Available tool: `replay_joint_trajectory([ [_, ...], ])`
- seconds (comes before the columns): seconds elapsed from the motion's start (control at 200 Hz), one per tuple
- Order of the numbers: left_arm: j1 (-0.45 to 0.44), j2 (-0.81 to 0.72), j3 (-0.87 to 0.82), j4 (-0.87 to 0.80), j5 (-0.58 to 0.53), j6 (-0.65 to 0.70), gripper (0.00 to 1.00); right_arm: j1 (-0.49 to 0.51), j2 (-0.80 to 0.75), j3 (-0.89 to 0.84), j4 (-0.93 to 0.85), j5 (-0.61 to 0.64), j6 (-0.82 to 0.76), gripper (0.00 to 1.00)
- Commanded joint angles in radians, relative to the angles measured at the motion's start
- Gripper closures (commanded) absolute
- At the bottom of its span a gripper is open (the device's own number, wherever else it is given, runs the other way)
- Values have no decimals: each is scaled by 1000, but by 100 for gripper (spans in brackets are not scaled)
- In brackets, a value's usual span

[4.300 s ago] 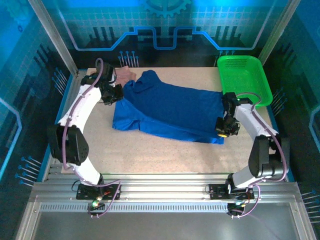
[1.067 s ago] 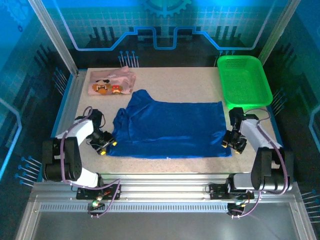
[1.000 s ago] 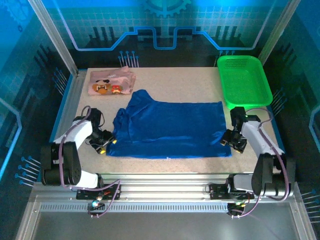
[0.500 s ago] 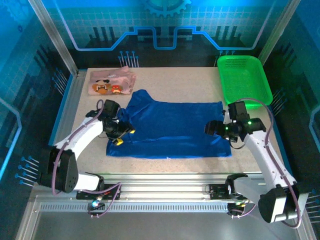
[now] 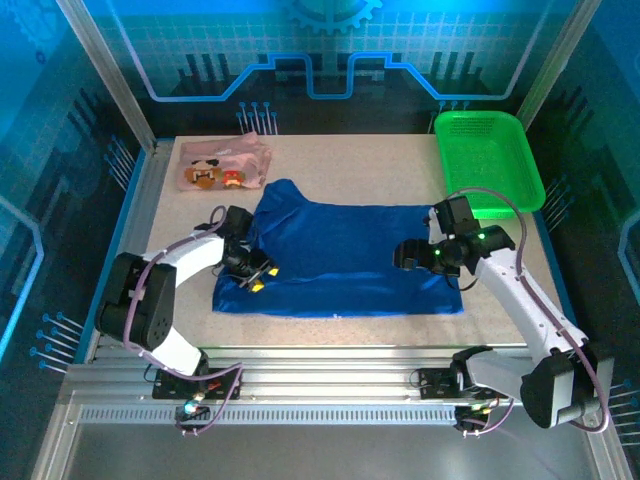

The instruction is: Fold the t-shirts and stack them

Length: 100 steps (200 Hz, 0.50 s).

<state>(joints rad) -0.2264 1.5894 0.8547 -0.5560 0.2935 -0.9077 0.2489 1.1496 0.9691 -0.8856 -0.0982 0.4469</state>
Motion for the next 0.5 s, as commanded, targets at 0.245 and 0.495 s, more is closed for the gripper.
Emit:
replay_joint_trajectory([
  [0.245, -10, 39, 41, 9, 16, 14, 85, 12, -5, 20, 5, 35, 5, 9],
  [0.495, -11, 104, 151, -22, 28, 76, 91, 12, -6, 8, 8, 49, 6, 9],
])
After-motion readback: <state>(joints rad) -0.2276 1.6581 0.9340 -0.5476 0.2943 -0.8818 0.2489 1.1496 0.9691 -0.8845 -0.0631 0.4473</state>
